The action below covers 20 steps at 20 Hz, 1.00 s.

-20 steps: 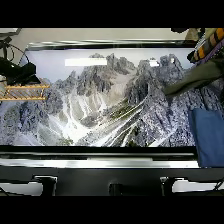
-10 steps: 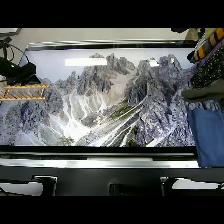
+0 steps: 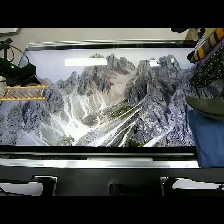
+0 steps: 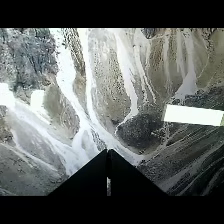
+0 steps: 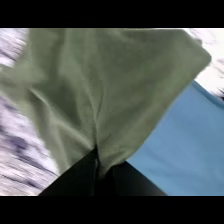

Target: Fold the clothes and pants, and hang the long-sleeved shirts on hangers.

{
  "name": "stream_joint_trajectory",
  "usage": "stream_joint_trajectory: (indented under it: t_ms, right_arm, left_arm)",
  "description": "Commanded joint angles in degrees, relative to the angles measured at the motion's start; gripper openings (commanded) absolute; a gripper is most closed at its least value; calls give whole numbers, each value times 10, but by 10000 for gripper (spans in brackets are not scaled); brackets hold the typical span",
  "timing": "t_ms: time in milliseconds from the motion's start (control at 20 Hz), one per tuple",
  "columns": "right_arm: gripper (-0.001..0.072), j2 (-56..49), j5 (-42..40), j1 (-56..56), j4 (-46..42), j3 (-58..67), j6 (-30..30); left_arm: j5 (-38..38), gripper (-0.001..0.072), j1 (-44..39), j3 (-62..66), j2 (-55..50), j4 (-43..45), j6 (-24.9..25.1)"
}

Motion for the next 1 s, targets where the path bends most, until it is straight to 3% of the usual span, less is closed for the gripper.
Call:
stream_joint_trajectory:
  t_ms: [0,350,950]
  right_arm:
    - [26,1,78,-1,-80,-19,13]
    - [26,36,82,-1,-179,-177,12]
    - [28,40,6,-1,-242,-333,12]
  left_arm:
    - [-2,14,0,0,0,0,0]
    - [-2,13,0,0,0,0,0]
    - [-2,13,0,0,0,0,0]
